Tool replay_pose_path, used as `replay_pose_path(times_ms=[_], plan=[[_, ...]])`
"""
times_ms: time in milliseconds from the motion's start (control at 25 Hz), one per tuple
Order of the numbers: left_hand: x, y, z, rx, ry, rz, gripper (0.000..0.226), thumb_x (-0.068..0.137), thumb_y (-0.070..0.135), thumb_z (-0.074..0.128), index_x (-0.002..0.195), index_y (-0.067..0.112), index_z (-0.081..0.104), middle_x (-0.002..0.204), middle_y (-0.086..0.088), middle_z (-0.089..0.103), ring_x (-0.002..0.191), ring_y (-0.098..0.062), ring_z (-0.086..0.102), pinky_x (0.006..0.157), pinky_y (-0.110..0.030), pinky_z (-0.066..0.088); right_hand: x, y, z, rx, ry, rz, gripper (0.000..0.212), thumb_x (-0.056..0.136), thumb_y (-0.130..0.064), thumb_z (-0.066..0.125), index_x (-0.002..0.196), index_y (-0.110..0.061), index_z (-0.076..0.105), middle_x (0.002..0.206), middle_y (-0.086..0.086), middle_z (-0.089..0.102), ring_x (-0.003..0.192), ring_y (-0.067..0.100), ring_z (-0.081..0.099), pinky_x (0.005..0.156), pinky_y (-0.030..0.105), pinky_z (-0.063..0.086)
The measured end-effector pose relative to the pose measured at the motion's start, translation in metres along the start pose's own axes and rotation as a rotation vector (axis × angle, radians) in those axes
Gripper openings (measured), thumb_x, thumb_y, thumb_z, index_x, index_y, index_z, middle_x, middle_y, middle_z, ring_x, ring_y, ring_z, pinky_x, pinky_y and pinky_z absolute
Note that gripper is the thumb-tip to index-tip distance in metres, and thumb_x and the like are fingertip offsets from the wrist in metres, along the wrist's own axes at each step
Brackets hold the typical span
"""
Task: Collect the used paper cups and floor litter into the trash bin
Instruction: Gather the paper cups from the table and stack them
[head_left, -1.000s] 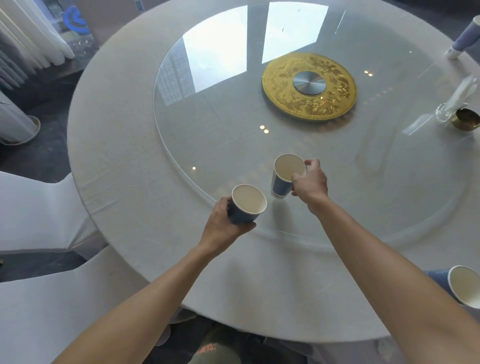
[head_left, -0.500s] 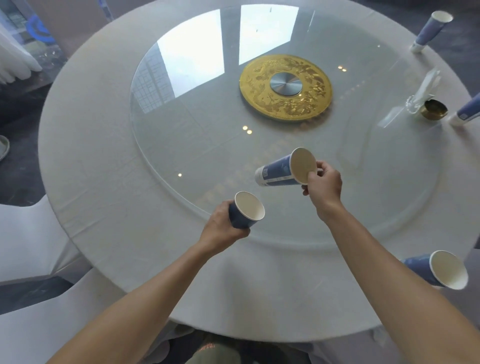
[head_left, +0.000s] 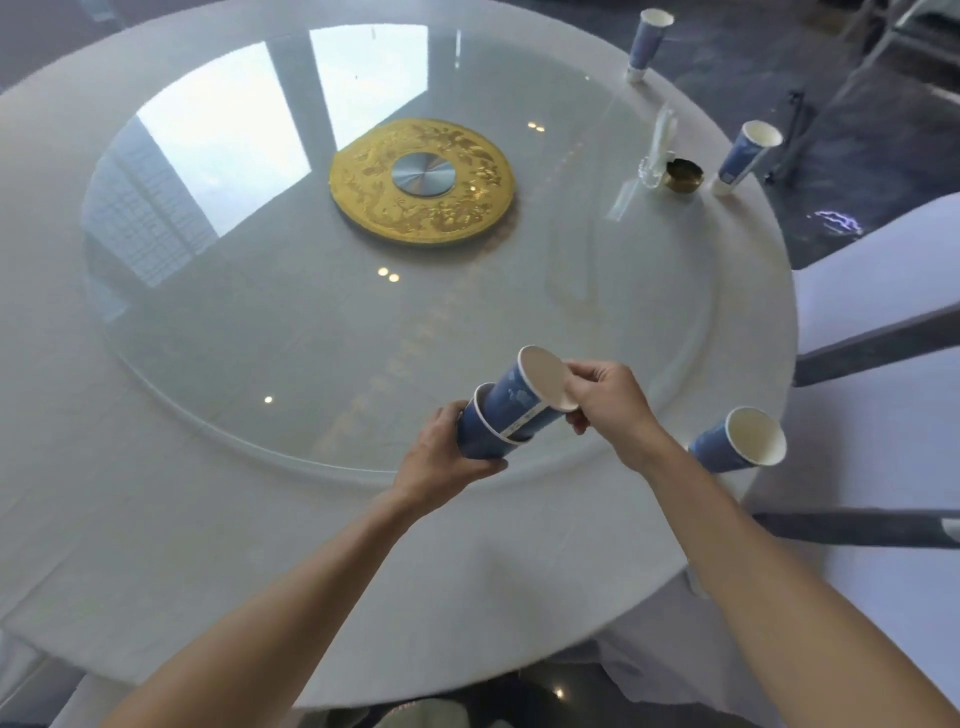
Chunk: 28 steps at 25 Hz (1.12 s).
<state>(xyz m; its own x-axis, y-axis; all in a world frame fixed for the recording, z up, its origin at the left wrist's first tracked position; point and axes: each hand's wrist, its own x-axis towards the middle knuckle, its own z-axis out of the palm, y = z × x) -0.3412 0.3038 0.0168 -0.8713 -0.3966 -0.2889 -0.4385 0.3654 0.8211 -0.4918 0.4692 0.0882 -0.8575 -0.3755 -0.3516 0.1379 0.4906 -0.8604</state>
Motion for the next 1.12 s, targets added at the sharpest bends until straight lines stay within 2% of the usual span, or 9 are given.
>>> replay_pose_path(times_ms=[120, 200, 360, 520, 600, 720, 840, 1000, 1120], plan=[[0.001, 0.014, 0.019, -0.024, -0.087, 0.080, 0.072, 0.068, 0.037, 0.091, 0.130, 0.030, 0.054, 0.113, 0.020, 0.054, 0.106, -0.010, 0.060, 0.080, -0.023, 0.051, -0.015, 0.021, -0.006, -0.090, 0.054, -0.003, 0.037, 0.099, -0.009, 0.055, 0.132, -0.019, 0.067, 0.081, 0.005, 0.067, 0.051, 0.017, 0.061, 0.048, 0.031, 0.053], [0.002, 0.022, 0.033, -0.029, -0.122, 0.117, 0.071, 0.069, 0.035, 0.090, 0.131, 0.028, 0.055, 0.113, 0.019, 0.056, 0.106, -0.009, 0.058, 0.082, -0.021, 0.049, -0.026, 0.037, -0.009, -0.185, 0.112, -0.031, 0.032, 0.100, -0.015, 0.055, 0.129, -0.020, 0.068, 0.090, 0.004, 0.071, 0.060, 0.021, 0.066, 0.055, 0.036, 0.061], [0.000, 0.031, 0.067, -0.003, -0.165, 0.147, 0.074, 0.063, 0.043, 0.088, 0.129, 0.030, 0.057, 0.116, 0.014, 0.062, 0.108, -0.013, 0.060, 0.089, -0.033, 0.054, -0.043, 0.073, -0.018, -0.327, 0.245, -0.017, 0.036, 0.101, -0.021, 0.052, 0.131, -0.014, 0.071, 0.121, 0.012, 0.071, 0.107, 0.027, 0.066, 0.096, 0.045, 0.055], [-0.012, 0.041, 0.102, 0.005, -0.233, 0.155, 0.076, 0.064, 0.043, 0.088, 0.131, 0.034, 0.052, 0.117, 0.013, 0.062, 0.108, -0.012, 0.060, 0.087, -0.032, 0.055, -0.060, 0.097, -0.045, -0.337, 0.169, 0.073, 0.040, 0.096, -0.031, 0.044, 0.120, -0.019, 0.073, 0.103, 0.007, 0.071, 0.089, 0.032, 0.066, 0.081, 0.041, 0.058], [-0.020, 0.048, 0.117, -0.020, -0.261, 0.145, 0.074, 0.067, 0.038, 0.087, 0.130, 0.039, 0.048, 0.116, 0.013, 0.064, 0.107, -0.010, 0.063, 0.086, -0.033, 0.057, -0.063, 0.102, -0.062, -0.362, 0.151, 0.065, 0.035, 0.098, -0.031, 0.048, 0.116, -0.017, 0.075, 0.103, 0.009, 0.075, 0.093, 0.033, 0.068, 0.085, 0.047, 0.060], [-0.022, 0.063, 0.136, -0.015, -0.282, 0.125, 0.070, 0.068, 0.036, 0.085, 0.127, 0.044, 0.047, 0.115, 0.020, 0.064, 0.106, 0.000, 0.063, 0.089, -0.035, 0.057, -0.051, 0.109, -0.103, -0.405, 0.448, -0.007, 0.032, 0.100, -0.026, 0.056, 0.124, -0.012, 0.071, 0.121, 0.014, 0.069, 0.112, 0.034, 0.064, 0.096, 0.044, 0.053], [-0.021, 0.077, 0.161, -0.019, -0.253, 0.088, 0.071, 0.066, 0.040, 0.085, 0.126, 0.047, 0.047, 0.116, 0.019, 0.065, 0.109, -0.005, 0.063, 0.093, -0.043, 0.057, -0.029, 0.128, -0.158, -0.523, 0.655, 0.036, 0.044, 0.095, -0.022, 0.061, 0.137, -0.009, 0.061, 0.132, 0.021, 0.057, 0.124, 0.042, 0.050, 0.103, 0.045, 0.043], [-0.034, 0.088, 0.203, -0.001, -0.191, -0.010, 0.078, 0.061, 0.047, 0.086, 0.128, 0.050, 0.047, 0.116, 0.018, 0.067, 0.108, -0.010, 0.065, 0.093, -0.049, 0.056, -0.004, 0.168, -0.212, -0.560, 0.383, 0.246, 0.064, 0.096, -0.023, 0.058, 0.156, -0.015, 0.037, 0.149, 0.023, 0.043, 0.133, 0.043, 0.046, 0.106, 0.046, 0.042], [-0.048, 0.094, 0.228, 0.021, -0.131, -0.070, 0.078, 0.065, 0.044, 0.088, 0.131, 0.047, 0.047, 0.113, 0.020, 0.067, 0.105, -0.009, 0.064, 0.086, -0.032, 0.055, 0.006, 0.183, -0.227, -0.527, 0.222, 0.203, 0.058, 0.098, -0.014, 0.052, 0.154, -0.015, 0.038, 0.140, 0.024, 0.053, 0.124, 0.043, 0.055, 0.097, 0.045, 0.047]])
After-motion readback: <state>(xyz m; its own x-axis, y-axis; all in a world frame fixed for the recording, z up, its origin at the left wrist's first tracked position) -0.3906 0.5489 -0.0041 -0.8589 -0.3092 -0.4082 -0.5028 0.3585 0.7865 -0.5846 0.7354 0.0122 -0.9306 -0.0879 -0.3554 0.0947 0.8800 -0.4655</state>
